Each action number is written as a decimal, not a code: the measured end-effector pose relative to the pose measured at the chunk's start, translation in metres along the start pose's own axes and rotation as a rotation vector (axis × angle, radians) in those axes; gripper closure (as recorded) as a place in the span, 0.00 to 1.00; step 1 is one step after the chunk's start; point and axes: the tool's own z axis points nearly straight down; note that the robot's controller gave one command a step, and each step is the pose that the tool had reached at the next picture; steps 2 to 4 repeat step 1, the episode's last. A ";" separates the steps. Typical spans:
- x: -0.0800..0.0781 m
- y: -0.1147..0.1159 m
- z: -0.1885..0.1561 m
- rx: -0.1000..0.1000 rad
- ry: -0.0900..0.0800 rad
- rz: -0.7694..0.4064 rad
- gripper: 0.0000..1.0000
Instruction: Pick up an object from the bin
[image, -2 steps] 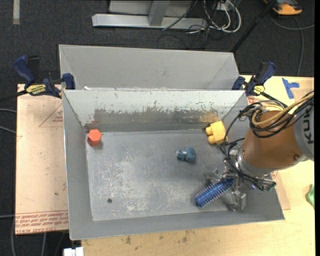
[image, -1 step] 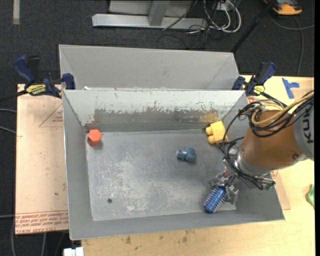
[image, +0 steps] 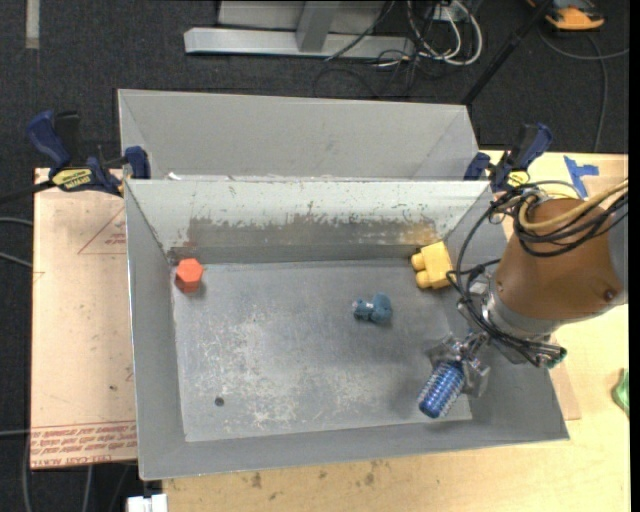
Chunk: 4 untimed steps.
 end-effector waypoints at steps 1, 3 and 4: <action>-0.002 0.000 -0.063 0.003 -0.002 0.002 1.00; -0.002 0.000 -0.063 0.003 -0.002 0.002 1.00; -0.002 0.000 -0.063 0.003 -0.002 0.002 1.00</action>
Offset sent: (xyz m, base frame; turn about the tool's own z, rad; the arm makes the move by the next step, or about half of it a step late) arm 0.0000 0.0000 0.0602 0.0000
